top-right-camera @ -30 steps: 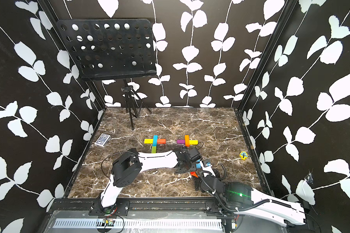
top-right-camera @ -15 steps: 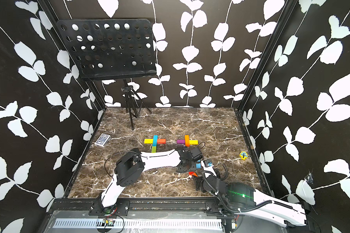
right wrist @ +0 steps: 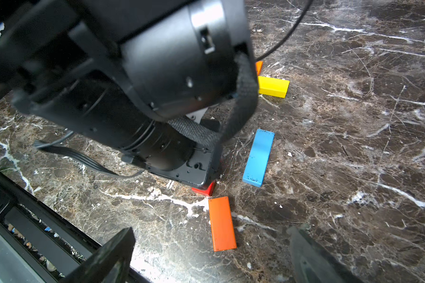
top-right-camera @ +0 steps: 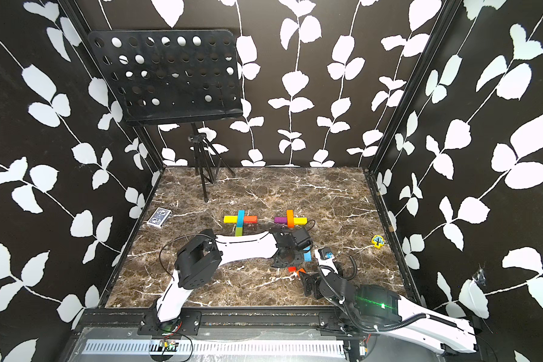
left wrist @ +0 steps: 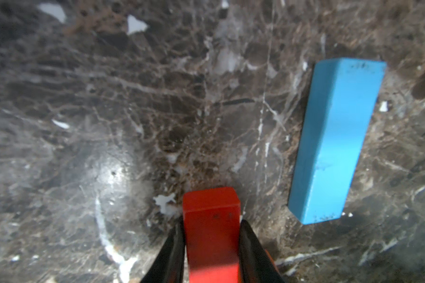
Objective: Assemble the letter t with building blocks
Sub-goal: Pick up the building block from the center of the board, then assemble the building block at the center of the board.
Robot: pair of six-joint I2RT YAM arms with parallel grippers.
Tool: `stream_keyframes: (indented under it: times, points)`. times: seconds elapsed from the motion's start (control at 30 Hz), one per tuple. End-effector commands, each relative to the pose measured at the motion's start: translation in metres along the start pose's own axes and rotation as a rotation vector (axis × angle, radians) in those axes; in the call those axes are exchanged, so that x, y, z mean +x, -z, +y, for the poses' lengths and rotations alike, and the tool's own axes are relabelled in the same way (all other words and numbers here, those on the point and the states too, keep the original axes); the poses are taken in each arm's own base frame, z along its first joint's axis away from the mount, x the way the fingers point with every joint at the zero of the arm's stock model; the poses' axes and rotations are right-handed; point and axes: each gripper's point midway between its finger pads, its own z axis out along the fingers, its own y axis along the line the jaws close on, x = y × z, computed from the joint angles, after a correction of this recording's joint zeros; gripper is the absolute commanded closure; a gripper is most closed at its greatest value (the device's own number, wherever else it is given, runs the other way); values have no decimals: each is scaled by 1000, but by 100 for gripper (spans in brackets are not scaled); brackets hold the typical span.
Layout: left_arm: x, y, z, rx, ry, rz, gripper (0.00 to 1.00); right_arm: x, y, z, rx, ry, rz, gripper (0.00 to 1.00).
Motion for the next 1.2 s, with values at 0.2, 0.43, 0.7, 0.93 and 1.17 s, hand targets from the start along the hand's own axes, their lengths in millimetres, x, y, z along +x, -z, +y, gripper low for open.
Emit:
stream_keyframes:
  times: [0.2, 0.43, 0.7, 0.93, 1.17]
  points:
    - [-17, 4, 47, -118, -67, -41, 67, -1, 6, 17, -79, 34, 49, 1]
    - [-30, 14, 51, -116, -150, -68, 70, -6, 8, 22, -54, 64, 97, 1]
    - [-45, 31, 44, -123, -236, -102, 70, -37, 29, -4, 73, 65, 36, 0]
    - [-58, 22, 31, -89, -228, -95, 70, -46, 21, -3, 73, 44, 97, 0]
    - [-70, 13, 15, -66, -213, -96, 69, -42, -4, -9, 56, -28, 179, 0]
